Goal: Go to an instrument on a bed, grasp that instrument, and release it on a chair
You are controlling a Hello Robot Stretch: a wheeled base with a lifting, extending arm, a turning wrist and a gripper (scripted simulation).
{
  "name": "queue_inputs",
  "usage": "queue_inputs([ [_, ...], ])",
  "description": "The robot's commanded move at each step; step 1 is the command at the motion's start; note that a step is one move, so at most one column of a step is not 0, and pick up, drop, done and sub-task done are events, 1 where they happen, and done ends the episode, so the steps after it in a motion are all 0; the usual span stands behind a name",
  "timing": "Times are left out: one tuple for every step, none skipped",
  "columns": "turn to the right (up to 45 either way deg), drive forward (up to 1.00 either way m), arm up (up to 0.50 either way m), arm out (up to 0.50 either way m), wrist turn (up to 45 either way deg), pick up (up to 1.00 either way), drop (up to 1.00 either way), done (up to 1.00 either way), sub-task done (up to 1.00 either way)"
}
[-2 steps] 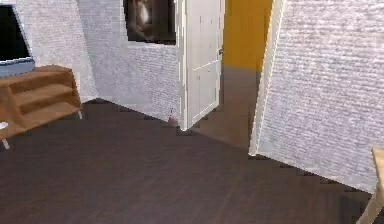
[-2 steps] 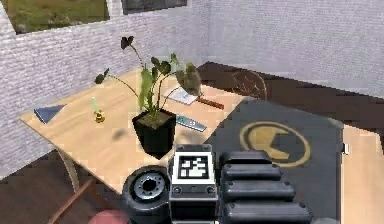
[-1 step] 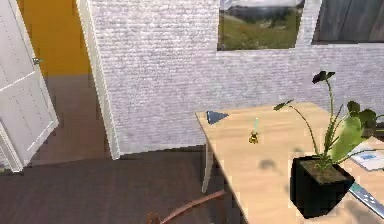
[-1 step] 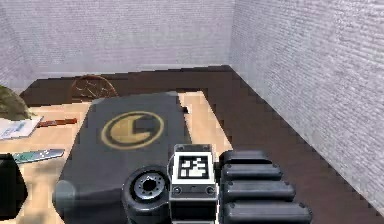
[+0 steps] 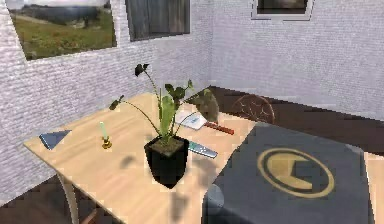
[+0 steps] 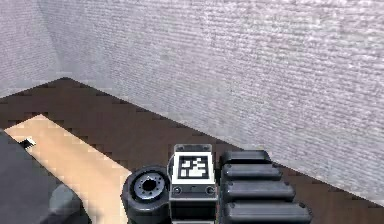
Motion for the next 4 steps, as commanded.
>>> queue_inputs([
  [42.0,0.0,0.0,0.0,0.0,0.0,0.0,0.0,0.0],
  [-45.0,0.0,0.0,0.0,0.0,0.0,0.0,0.0,0.0],
  [-45.0,0.0,0.0,0.0,0.0,0.0,0.0,0.0,0.0],
  [-45.0,0.0,0.0,0.0,0.0,0.0,0.0,0.0,0.0],
])
